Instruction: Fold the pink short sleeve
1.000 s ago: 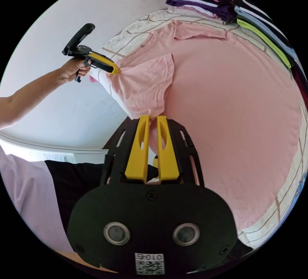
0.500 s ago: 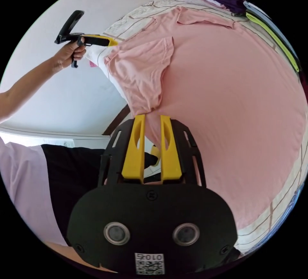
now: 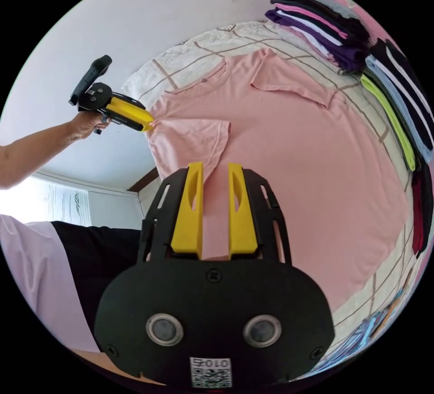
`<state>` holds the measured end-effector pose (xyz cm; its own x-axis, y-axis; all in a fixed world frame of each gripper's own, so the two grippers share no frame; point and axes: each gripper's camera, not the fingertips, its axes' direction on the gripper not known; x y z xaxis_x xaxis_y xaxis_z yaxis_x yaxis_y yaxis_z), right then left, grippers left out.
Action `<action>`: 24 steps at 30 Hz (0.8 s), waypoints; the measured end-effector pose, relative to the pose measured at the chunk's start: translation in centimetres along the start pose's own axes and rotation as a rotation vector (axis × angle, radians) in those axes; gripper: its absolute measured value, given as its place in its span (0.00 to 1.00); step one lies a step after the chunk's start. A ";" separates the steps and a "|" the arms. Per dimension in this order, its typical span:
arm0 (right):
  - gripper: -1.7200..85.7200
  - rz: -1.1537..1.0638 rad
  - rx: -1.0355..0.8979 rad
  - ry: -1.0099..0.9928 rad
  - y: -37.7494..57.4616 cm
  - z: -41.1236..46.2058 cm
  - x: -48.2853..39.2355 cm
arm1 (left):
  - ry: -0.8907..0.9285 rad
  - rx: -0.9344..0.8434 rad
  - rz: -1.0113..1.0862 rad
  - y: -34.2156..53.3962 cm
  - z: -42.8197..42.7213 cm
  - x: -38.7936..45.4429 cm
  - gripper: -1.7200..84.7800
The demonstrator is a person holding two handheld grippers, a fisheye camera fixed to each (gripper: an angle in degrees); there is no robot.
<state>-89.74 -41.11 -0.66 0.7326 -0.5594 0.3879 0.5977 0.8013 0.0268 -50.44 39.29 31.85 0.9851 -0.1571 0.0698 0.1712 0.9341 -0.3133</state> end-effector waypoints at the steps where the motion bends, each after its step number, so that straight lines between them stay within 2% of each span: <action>1: 0.12 -0.023 -0.025 -0.002 -1.1 0.2 0.3 | -0.010 -0.006 -0.004 0.1 -0.2 -0.2 0.08; 7: 0.12 -0.094 -0.057 -0.055 -4.8 0.7 1.1 | -0.035 0.005 -0.027 0.7 -1.7 -1.7 0.09; 10: 0.12 -0.122 -0.073 -0.052 -6.1 0.8 1.3 | -0.028 0.063 0.026 0.8 -2.4 -2.0 0.09; 15: 0.12 -0.105 -0.082 -0.069 -8.0 0.8 1.4 | -0.002 0.014 0.170 0.2 -1.1 -2.4 0.09; 17: 0.12 -0.090 -0.096 -0.058 -8.9 1.1 1.2 | 0.029 -0.041 0.212 -0.3 0.0 -3.3 0.08; 24: 0.09 -0.028 -0.156 -0.063 -10.5 2.4 -0.4 | 0.208 0.011 0.380 0.9 -0.8 -5.9 0.04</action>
<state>-97.07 -48.82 1.08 0.6961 -0.5629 0.4457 0.6645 0.7401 -0.1031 -56.10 40.83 30.36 0.9607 0.1384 -0.2408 -0.2032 0.9413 -0.2695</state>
